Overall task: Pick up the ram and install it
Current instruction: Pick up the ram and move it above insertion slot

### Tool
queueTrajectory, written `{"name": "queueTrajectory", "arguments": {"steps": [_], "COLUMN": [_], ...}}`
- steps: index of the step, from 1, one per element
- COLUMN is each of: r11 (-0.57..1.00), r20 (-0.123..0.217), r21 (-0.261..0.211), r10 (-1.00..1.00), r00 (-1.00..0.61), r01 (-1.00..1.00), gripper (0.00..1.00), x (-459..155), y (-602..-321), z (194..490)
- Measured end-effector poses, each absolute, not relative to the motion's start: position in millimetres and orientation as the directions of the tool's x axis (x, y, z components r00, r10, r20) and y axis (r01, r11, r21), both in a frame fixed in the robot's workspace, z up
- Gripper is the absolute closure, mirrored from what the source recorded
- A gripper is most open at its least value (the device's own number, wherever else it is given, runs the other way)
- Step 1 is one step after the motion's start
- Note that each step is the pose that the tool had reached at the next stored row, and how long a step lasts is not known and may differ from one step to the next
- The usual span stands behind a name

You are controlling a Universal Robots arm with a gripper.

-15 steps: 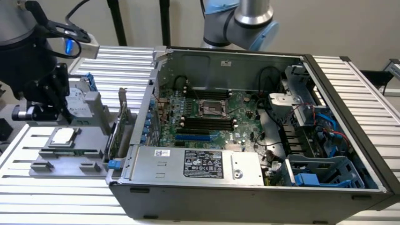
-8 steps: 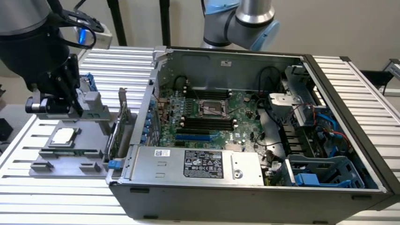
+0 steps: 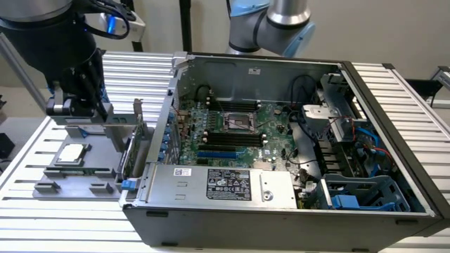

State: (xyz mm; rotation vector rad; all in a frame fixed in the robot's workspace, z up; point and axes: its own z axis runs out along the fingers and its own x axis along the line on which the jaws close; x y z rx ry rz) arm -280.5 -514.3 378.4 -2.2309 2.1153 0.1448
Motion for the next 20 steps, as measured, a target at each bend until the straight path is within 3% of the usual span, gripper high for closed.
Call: {"name": "queueTrajectory", "arguments": {"steps": [20], "r11": [-0.055], "r20": [-0.119], "r21": [0.024], "r10": [-0.992], "r00": [0.051], "r01": [-0.998], "gripper": [0.87], "x": [-193], "y": [-514], "z": [397]}}
